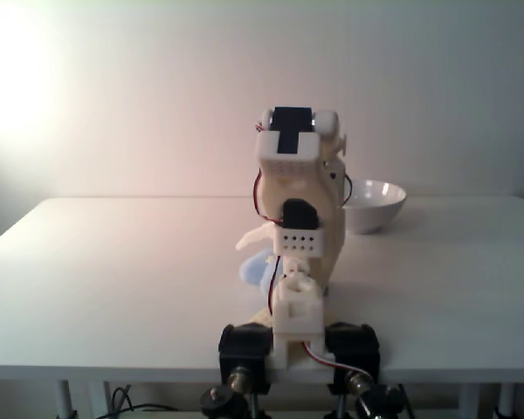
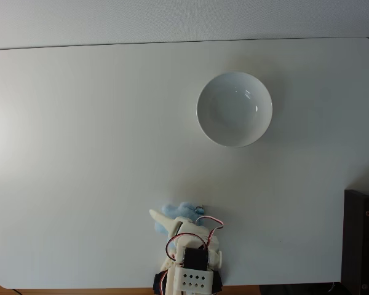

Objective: Grasp a skyblue doll and put it into the bowl.

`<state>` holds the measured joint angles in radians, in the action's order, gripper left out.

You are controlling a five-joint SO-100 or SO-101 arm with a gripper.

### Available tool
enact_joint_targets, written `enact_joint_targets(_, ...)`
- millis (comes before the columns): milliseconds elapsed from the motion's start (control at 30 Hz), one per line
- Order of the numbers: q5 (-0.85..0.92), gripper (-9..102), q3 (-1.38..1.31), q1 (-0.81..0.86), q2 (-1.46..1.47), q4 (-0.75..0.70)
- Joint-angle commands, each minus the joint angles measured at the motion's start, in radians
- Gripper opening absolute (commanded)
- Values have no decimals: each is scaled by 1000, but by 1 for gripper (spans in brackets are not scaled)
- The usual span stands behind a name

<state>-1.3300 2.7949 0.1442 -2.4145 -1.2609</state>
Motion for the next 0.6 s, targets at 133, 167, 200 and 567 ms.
enact_joint_targets(133,12,57,-2,2,2,-8)
enact_joint_targets(167,12,54,-2,2,2,-8)
enact_joint_targets(200,12,51,-2,2,2,-8)
enact_joint_targets(567,14,4,-5,2,2,-8)
